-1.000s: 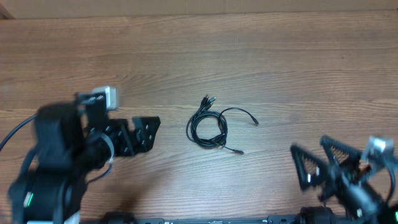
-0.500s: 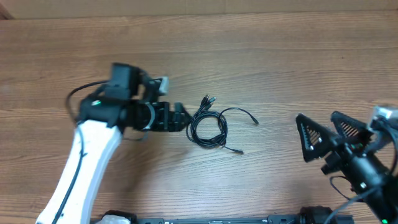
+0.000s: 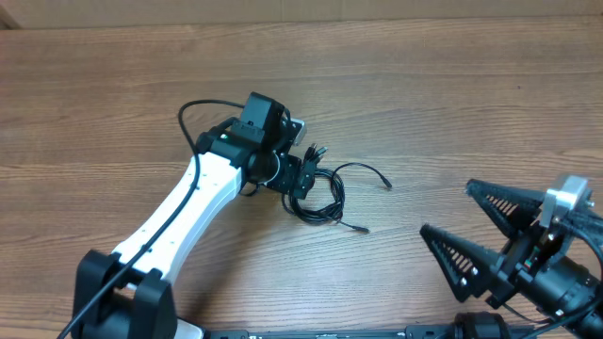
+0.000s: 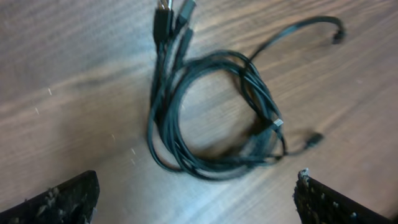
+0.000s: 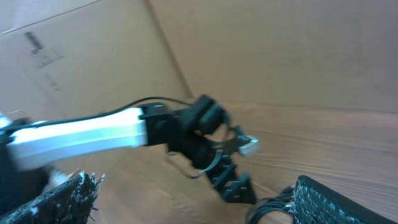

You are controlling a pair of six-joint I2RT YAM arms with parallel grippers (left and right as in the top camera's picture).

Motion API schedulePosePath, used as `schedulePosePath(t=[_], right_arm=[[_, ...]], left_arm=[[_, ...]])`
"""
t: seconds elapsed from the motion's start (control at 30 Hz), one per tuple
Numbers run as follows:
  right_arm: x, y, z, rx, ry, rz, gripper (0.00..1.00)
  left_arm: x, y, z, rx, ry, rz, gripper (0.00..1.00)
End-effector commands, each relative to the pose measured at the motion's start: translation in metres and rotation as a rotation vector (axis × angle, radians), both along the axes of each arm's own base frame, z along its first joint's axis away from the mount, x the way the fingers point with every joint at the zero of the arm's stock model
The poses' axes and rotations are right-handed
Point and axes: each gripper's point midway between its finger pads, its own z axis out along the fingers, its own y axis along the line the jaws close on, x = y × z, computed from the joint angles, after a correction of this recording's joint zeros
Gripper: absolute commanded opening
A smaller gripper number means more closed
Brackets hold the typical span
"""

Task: Untangle cables
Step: 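Close the left gripper on the black cable bundle's connector ends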

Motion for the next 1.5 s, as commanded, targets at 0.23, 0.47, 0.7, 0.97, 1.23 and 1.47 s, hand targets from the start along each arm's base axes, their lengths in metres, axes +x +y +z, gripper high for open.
schedulePosePath(t=[0.23, 0.47, 0.7, 0.97, 1.23, 1.47], right_arm=[[-0.029, 0.013, 0.025, 0.003, -0.088, 0.120, 1.00], [-0.029, 0.013, 0.025, 0.005, -0.085, 0.120, 1.00], [-0.035, 0.017, 0.025, 0.009, -0.086, 0.160, 1.00], [-0.035, 0.017, 0.026, 0.009, -0.089, 0.161, 1.00], [-0.041, 0.021, 0.033, 0.010, -0.127, 0.201, 1.00], [-0.041, 0.021, 0.034, 0.009, -0.135, 0.201, 1.00]], left_arm=[[0.023, -0.006, -0.036, 0.042, -0.032, -0.061, 1.00], [0.022, -0.017, -0.060, 0.004, 0.022, -0.089, 0.90], [0.023, -0.027, -0.084, -0.021, 0.051, -0.137, 0.96], [0.031, -0.038, -0.082, -0.030, -0.015, -0.178, 0.72], [0.023, -0.042, -0.099, -0.014, 0.029, -0.195, 0.89], [0.022, -0.038, -0.108, 0.032, 0.036, -0.191, 0.04]])
